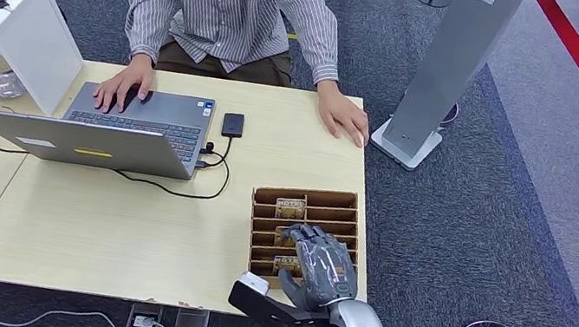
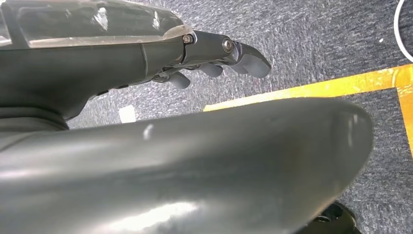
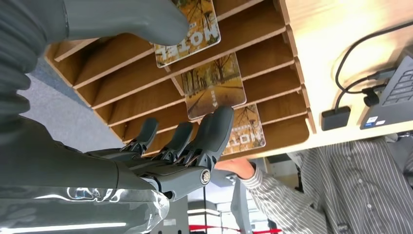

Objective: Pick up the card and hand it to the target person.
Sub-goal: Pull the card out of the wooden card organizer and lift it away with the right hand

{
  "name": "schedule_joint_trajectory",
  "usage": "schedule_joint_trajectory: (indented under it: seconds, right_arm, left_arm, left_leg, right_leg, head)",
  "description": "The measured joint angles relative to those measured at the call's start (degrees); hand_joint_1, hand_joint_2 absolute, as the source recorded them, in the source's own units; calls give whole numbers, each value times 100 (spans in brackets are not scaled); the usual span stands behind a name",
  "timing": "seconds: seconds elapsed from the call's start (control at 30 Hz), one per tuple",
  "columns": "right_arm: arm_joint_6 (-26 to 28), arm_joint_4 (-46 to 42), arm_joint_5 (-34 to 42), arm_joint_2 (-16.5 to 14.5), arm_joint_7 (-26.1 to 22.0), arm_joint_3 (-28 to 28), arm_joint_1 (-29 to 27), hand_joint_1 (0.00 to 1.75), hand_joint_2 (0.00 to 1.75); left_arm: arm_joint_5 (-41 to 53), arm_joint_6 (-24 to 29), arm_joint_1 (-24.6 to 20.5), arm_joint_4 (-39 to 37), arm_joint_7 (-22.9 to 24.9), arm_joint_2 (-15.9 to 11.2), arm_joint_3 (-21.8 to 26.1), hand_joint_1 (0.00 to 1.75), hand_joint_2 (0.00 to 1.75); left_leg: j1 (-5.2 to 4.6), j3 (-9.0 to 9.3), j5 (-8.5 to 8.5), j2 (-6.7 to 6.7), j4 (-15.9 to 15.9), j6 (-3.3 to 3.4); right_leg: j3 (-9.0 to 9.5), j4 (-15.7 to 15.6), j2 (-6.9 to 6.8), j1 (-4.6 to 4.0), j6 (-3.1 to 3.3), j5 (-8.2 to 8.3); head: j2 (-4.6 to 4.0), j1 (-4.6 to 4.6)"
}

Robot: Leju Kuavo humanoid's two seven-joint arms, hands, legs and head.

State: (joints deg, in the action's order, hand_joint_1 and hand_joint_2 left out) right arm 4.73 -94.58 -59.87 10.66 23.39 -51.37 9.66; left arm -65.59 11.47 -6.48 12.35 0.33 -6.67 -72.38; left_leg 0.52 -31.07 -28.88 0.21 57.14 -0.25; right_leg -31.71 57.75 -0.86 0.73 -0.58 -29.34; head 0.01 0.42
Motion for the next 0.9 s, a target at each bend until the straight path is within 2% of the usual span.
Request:
schedule_joint_trajectory:
  seconds: [0.63,0.9]
  right_arm:
    - [23,445,115,-66,-125,-37,20,79,175]
    - [51,578,114,-106,-152,-37,48,94,175]
  left_arm:
    - [11,-15,-1,0,-36,0,2,0,0]
    - [11,-15,-1,0,-38,0,1,0,0]
  left_leg:
    - [0,-1,0,0,0,0]
    - [0,0,0,0,0,0]
  right_leg:
    - [0,0,0,0,0,0]
    - [1,0,0,0,0,0]
  head:
    - [0,-2]
    - [1,0]
